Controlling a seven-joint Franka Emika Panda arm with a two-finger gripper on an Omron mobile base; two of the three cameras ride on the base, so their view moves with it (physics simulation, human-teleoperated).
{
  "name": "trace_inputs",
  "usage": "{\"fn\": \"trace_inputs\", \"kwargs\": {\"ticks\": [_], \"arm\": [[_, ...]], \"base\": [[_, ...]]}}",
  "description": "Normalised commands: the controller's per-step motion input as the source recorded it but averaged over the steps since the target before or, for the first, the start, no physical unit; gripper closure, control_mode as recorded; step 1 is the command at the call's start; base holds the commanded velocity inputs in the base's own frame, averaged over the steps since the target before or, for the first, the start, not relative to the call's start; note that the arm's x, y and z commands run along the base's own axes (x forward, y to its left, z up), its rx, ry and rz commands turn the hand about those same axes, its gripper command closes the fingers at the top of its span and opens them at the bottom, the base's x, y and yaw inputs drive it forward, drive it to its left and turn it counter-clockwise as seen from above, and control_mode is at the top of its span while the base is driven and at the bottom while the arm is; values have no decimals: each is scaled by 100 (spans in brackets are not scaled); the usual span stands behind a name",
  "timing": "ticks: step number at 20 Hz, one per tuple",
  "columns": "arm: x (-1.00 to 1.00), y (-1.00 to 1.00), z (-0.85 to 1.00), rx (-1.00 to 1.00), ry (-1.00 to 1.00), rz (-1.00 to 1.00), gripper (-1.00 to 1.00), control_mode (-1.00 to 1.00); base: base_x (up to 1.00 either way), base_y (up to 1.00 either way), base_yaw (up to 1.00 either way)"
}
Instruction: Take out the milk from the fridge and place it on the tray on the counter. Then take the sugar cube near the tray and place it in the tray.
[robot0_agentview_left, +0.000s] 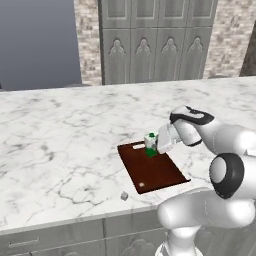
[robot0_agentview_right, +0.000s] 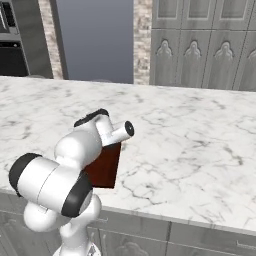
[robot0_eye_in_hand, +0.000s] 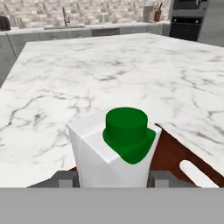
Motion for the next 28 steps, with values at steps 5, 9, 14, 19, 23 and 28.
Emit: {"fn": "trace_inputs", "kwargs": {"ticks": [5,9,14,19,23,28], "arm": [[20,0,-29,0,0,0,100,-100],[9,0,-34,0,0,0,100,-100],[6,0,-34,0,0,0,100,-100],[0,-2,-26,0,0,0,100,-100],[0,-1,-22,0,0,0,100,-100],[-4,-2,-14,1,-1,0,-100,-100]], "base": [[0,0,0],[0,0,0],[0,0,0],[0,0,0],[0,0,0],[0,0,0]]}}
